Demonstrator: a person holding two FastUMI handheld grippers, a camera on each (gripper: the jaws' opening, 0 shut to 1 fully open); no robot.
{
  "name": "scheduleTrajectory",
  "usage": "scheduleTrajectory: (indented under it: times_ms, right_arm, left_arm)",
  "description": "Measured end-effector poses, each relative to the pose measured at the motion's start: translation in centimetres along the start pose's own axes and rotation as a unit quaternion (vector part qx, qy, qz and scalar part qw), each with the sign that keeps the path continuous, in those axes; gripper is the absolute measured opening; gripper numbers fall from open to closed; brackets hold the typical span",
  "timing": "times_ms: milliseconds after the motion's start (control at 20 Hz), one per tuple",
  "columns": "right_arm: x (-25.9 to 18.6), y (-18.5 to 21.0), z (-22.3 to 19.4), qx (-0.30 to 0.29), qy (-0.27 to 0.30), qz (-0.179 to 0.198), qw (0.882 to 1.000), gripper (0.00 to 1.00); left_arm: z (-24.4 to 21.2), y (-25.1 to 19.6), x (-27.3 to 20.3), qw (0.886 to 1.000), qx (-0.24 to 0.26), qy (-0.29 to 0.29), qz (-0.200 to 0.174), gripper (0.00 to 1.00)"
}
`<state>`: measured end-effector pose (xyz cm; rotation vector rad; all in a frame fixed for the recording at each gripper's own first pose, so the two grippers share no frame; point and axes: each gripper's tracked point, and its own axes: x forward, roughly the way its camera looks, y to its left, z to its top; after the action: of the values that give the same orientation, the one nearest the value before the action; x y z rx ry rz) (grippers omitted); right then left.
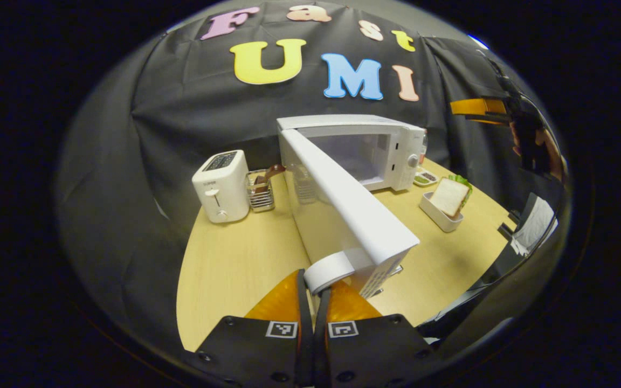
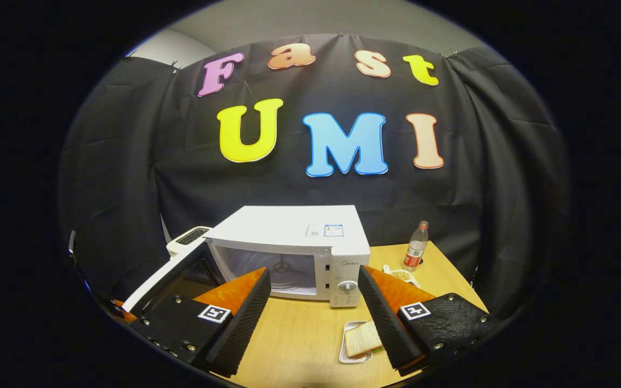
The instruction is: Open the microwave oven with the left hand, put the food in, and close the microwave oven.
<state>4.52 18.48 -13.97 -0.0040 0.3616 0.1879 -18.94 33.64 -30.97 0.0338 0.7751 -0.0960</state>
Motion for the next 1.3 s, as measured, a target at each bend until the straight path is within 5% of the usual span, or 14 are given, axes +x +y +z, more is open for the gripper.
scheduleTrajectory:
  times_ms: [350, 500, 550, 600, 650, 800, 950, 1100, 1150, 1200, 1300]
  right_arm:
    - [1.8, -2.0, -4.1, 0.024, 0.072, -0.013, 0.997, 0.99]
    - [1.7, -4.6, -5.3, 0.051, 0.092, -0.027, 0.994, 0.98]
    - [1.6, -5.6, -5.8, 0.057, 0.096, -0.036, 0.993, 0.98]
    - [1.5, -6.9, -6.3, 0.061, 0.103, -0.047, 0.992, 0.98]
    - [1.5, -8.2, -7.2, 0.063, 0.111, -0.057, 0.990, 0.98]
    - [1.8, -11.7, -9.5, 0.080, 0.143, -0.075, 0.984, 0.98]
    - [2.4, -13.4, -12.0, 0.118, 0.180, -0.051, 0.975, 0.98]
    - [3.3, -15.7, -13.8, 0.145, 0.201, -0.043, 0.968, 0.98]
    - [3.8, -16.1, -14.9, 0.151, 0.215, -0.037, 0.964, 0.98]
    - [4.3, -16.5, -15.9, 0.159, 0.229, -0.027, 0.960, 0.98]
    - [4.9, -16.5, -17.3, 0.181, 0.253, -0.004, 0.950, 0.98]
  left_arm:
    - [-0.6, 2.9, -0.5, 1.000, -0.015, -0.019, 0.002, 0.08]
    - [-1.3, 3.7, -1.2, 0.998, -0.042, -0.036, 0.016, 0.25]
    - [-1.9, 3.8, -1.5, 0.998, -0.051, -0.035, 0.021, 0.23]
    - [-2.2, 3.8, -1.9, 0.997, -0.059, -0.035, 0.028, 0.36]
    - [-2.4, 4.1, -2.6, 0.996, -0.064, -0.037, 0.040, 0.38]
    - [-1.1, 4.2, -6.3, 0.990, -0.093, -0.067, 0.081, 0.36]
    - [4.6, 3.2, -11.1, 0.977, -0.098, -0.138, 0.131, 0.27]
    - [11.6, 1.5, -13.6, 0.961, -0.101, -0.206, 0.156, 0.82]
    - [13.7, 0.6, -13.8, 0.956, -0.102, -0.224, 0.158, 0.81]
    - [15.7, -0.2, -13.7, 0.953, -0.102, -0.234, 0.166, 0.95]
    - [18.6, -1.9, -12.8, 0.948, -0.097, -0.253, 0.169, 0.97]
